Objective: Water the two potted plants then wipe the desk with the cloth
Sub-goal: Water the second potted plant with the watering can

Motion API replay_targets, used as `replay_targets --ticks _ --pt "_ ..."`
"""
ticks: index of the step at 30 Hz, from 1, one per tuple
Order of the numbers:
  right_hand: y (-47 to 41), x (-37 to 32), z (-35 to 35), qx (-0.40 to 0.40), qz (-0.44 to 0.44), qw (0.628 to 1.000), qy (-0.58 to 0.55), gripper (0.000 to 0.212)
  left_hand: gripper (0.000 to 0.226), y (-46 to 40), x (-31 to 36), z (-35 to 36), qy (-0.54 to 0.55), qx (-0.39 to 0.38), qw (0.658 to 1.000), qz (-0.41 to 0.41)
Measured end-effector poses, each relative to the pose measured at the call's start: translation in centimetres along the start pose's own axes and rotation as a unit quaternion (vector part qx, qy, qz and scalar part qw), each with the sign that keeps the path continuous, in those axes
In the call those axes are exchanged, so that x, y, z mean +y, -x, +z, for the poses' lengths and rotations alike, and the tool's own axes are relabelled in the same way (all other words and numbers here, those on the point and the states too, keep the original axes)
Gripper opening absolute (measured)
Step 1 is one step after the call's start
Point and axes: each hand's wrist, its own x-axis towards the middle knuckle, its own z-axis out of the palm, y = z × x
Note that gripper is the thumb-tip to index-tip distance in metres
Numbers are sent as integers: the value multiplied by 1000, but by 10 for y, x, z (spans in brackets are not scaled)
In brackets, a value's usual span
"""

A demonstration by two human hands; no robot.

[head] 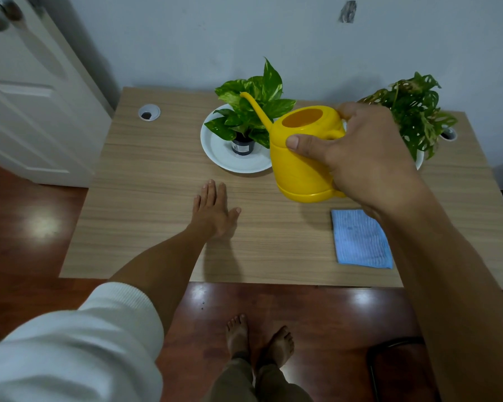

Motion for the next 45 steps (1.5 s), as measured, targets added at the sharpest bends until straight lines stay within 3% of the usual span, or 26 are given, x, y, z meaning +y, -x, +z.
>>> replay_targets --ticks 10,25,34,41,45 --pt "-5 1 2 21 15 1000 11 53 89 -2 -2 2 4 0 1000 4" --pt "-8 14 -1 42 8 999 4 34 89 -2 -2 2 -4 0 1000 2" --pt "-7 30 6 60 15 998 -33 40 90 0 -2 0 -11 -3 1000 5" --pt "-3 47 22 85 40 992 -78 50 96 0 11 -20 -28 -58 998 -18" --pt "6 56 24 91 26 984 -148 42 98 -3 26 -29 -47 -64 997 -19"
